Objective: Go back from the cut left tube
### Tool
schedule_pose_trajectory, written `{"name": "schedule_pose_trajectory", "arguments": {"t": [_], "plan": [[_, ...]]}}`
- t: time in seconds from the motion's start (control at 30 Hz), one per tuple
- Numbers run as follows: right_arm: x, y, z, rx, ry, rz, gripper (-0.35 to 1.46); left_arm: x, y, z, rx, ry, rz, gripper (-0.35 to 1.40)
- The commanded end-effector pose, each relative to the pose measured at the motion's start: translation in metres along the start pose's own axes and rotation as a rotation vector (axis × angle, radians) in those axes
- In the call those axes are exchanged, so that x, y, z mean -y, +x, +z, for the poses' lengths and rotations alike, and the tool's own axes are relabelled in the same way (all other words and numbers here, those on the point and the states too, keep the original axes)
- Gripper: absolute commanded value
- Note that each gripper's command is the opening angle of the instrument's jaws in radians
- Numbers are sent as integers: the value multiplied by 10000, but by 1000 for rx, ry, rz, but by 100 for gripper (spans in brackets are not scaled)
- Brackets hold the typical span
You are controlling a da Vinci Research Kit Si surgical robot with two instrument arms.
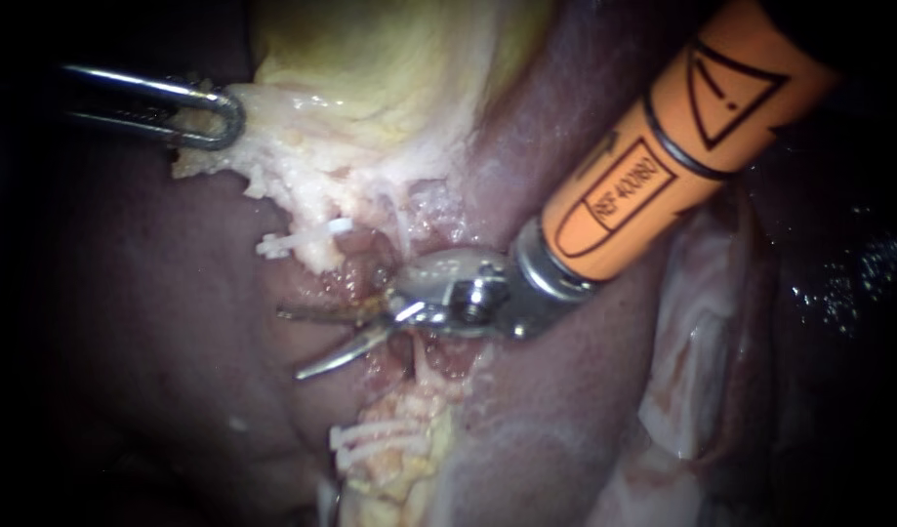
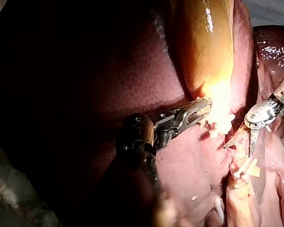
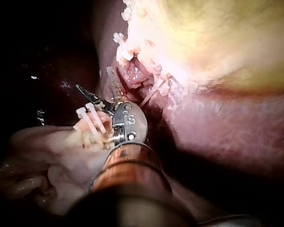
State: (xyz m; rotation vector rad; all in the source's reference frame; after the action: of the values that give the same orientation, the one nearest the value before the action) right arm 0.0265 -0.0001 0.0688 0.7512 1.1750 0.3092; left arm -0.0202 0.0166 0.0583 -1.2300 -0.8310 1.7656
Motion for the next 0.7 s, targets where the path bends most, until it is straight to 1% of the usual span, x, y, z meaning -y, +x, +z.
{"name": "schedule_pose_trajectory", "arguments": {"t": [0.03, 0.07, 0.1, 0.13, 0.2, 0.3, 0.37, 0.43, 0.53, 0.63, 0.7], "plan": [[3, -4, -9, -13, -72, -43, 145, 0, 0, 0, 0, 0, -1, -35], [7, -8, -17, -18, -123, -77, 145, 1, 0, 0, 0, -1, -1, -35], [11, -14, -30, -20, -194, -118, 145, 1, 0, 0, 0, -1, -1, -35], [13, -18, -38, -21, -231, -143, 145, 2, 0, 0, 0, -1, -1, -35], [19, -29, -61, -11, -289, -192, 145, 2, 0, 0, 0, -1, -1, -35], [24, -42, -94, 7, -351, -243, 145, 2, -1, 0, 0, 0, -1, -35], [25, -46, -115, 17, -374, -266, 145, 2, -1, 0, 0, 0, -1, -35], [26, -47, -140, 28, -398, -285, 145, 2, -1, 0, 0, 0, -1, -35], [26, -41, -169, 41, -426, -293, 145, 2, -1, 0, 0, 0, 0, -35], [26, -32, -188, 49, -442, -282, 145, 2, -1, 1, 0, 0, 0, -35], [27, -29, -195, 50, -424, -281, 145, 2, -1, 1, 0, 0, 0, -35]]}}
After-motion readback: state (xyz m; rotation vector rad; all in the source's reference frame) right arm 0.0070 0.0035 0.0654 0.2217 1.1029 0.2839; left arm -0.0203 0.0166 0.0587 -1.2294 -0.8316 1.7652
